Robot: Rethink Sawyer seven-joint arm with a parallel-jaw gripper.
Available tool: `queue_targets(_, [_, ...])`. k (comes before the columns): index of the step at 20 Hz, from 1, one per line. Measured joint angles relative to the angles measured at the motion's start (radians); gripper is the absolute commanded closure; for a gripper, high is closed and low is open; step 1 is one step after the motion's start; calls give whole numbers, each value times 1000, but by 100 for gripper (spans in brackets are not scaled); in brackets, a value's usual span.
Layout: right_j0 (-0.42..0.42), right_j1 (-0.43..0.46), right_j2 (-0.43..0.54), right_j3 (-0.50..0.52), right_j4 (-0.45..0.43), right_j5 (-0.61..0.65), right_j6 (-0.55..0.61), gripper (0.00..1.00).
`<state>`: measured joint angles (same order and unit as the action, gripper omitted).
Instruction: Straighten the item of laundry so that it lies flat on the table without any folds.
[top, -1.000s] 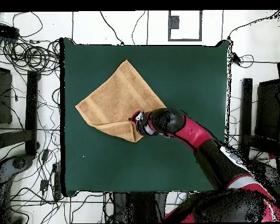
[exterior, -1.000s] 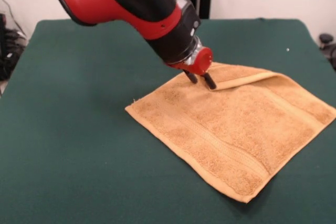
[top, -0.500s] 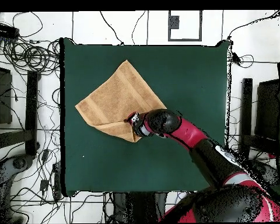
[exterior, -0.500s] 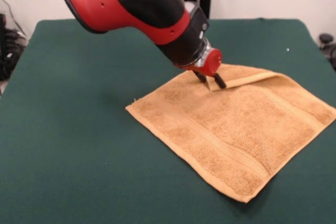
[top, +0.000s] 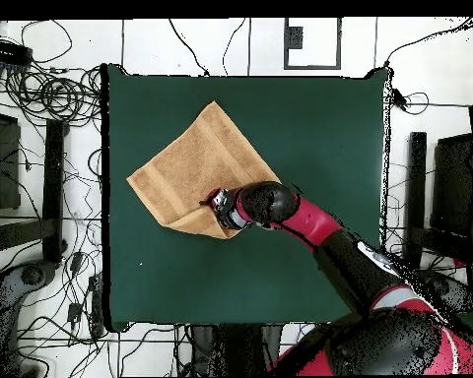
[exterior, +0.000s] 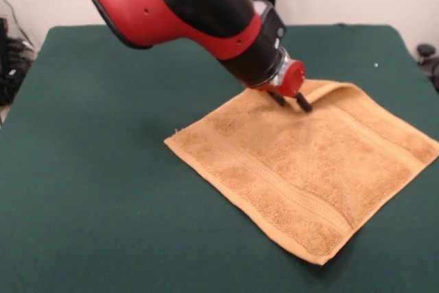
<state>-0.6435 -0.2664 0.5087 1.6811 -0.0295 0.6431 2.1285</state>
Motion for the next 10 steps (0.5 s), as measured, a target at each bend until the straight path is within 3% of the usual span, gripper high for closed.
queue_targets(10, [-43,16,88,69,78,107,0,0])
